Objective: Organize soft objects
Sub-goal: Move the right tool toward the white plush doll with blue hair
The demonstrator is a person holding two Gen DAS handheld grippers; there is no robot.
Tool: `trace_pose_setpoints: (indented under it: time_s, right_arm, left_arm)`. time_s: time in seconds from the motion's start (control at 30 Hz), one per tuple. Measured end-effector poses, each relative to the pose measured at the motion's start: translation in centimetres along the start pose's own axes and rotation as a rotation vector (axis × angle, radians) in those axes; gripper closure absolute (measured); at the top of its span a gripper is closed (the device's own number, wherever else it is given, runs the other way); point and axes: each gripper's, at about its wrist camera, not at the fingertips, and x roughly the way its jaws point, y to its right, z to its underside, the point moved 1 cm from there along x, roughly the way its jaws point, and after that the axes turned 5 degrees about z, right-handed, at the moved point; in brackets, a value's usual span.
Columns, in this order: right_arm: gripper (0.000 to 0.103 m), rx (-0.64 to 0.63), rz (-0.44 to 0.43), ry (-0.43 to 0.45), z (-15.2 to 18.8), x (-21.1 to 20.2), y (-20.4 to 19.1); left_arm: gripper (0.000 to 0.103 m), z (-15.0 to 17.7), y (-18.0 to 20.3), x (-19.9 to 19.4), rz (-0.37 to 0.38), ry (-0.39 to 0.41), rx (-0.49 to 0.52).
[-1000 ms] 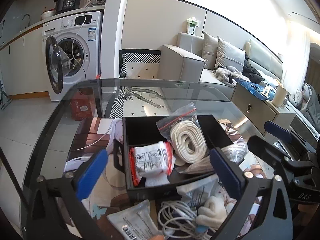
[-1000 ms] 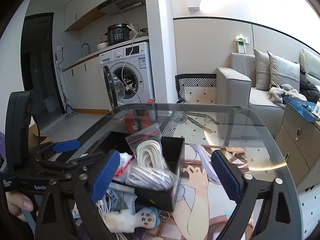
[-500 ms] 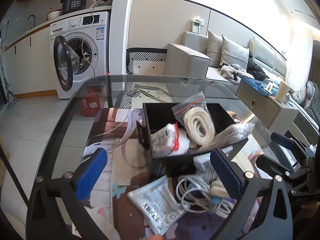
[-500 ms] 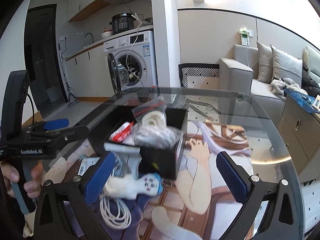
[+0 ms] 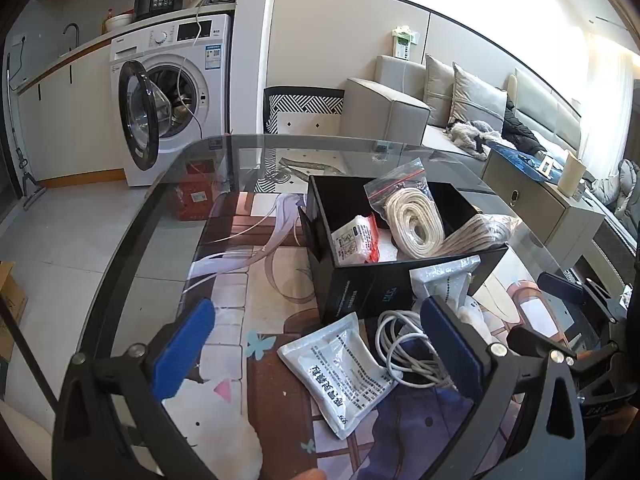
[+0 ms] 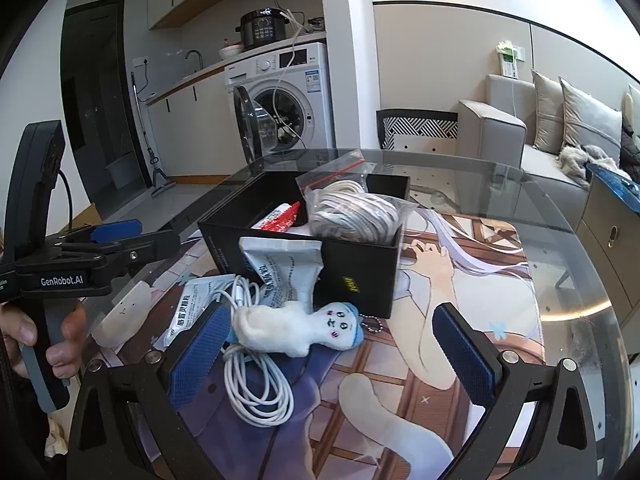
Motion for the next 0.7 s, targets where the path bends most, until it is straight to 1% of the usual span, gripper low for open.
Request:
trace_pose_setpoints:
  time_s: [0.17,0.33,0.5,0.7]
  right_arm:
    - [0.0,0.018,-0.019,-0.011,0.0,0.2,-0.1]
    - [0.0,0.04,-0.012,-0.042,0.0,1.0,0.1]
    - [0.0,0.096,-0.007,-0.077,0.0,1.9,0.6]
    - [0.0,0.117,-0.002,-0.084,-0.4,2.7,0.4]
  left_arm:
    - [0.0,0.4,0.3,0.4,-0.001,-0.016,0.021]
    - [0.0,0.6,0.3,0.5,-0.007,-0.022,0.027]
    - [0.0,0.6,0.3,0.8,-0.003,-0.03,0.027]
    - [0.0,0.8,0.4,1.0,0.001,-0.033,0.028]
